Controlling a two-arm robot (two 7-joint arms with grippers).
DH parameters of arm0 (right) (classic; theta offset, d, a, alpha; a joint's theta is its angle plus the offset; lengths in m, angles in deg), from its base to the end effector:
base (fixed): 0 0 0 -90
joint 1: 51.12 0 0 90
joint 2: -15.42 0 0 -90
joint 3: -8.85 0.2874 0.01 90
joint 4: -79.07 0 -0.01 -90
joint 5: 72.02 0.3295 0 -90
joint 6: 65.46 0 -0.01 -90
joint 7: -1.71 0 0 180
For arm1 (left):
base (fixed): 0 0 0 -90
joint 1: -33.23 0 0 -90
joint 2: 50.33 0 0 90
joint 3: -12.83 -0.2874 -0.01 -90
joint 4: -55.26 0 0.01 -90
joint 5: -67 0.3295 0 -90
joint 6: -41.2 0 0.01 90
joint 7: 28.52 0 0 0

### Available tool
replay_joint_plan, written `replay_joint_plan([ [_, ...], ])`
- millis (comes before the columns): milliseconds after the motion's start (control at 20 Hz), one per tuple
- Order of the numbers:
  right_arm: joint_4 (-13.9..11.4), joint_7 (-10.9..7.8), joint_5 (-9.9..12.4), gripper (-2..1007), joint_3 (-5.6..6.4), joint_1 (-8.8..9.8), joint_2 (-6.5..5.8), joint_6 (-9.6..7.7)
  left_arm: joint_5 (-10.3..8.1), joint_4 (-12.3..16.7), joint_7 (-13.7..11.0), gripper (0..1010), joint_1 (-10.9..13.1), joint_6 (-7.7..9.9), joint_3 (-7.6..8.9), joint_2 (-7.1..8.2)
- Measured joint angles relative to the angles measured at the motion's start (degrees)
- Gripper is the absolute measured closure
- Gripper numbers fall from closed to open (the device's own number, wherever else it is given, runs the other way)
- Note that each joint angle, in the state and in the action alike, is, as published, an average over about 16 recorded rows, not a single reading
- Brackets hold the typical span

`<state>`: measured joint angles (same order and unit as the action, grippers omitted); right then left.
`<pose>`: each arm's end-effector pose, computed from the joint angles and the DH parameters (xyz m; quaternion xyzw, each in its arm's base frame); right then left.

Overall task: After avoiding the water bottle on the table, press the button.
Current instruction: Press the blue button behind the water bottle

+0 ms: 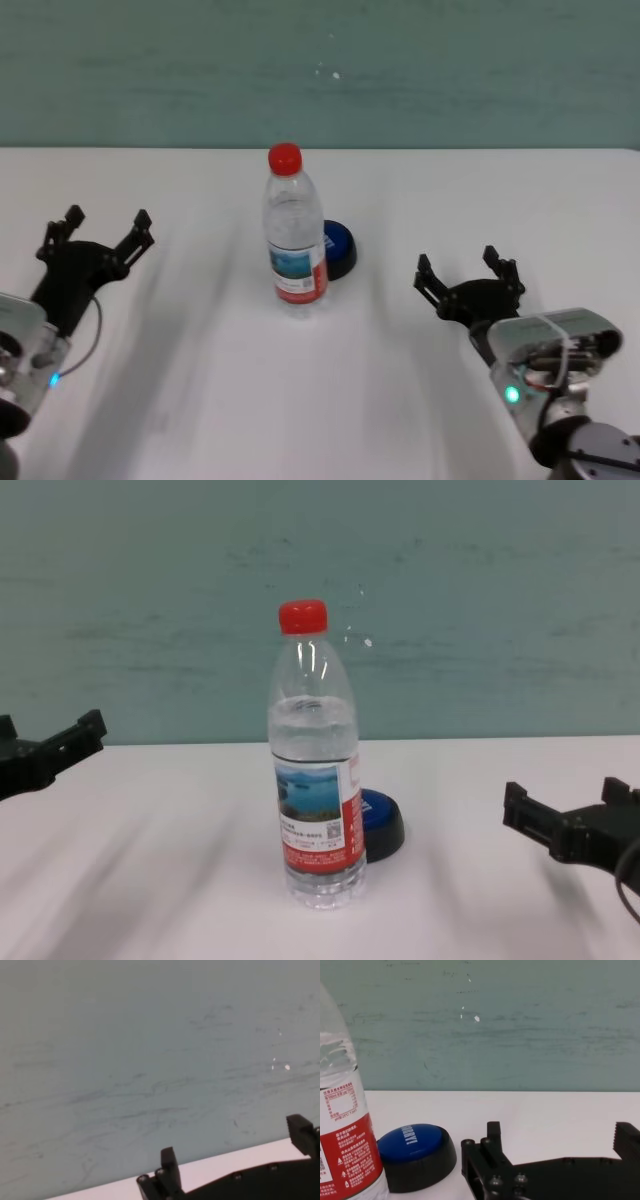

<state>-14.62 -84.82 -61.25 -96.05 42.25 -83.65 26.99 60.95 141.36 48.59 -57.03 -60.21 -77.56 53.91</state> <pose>0.3203 0.0453 -0.3052 0.0184 0.0179 -0.6311 0.7753 0.3494 0.0763 -0.3077 0.0138 -0.0972 0.6169 0.7809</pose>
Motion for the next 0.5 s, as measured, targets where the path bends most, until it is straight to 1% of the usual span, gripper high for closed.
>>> replay_joint_plan([
  [500, 0.0, 0.0, 0.0, 1, 0.0, 0.0, 0.0, 0.0, -1.19, 3.1, -0.4, 0, 3.2, 0.48, 0.77, 0.65],
])
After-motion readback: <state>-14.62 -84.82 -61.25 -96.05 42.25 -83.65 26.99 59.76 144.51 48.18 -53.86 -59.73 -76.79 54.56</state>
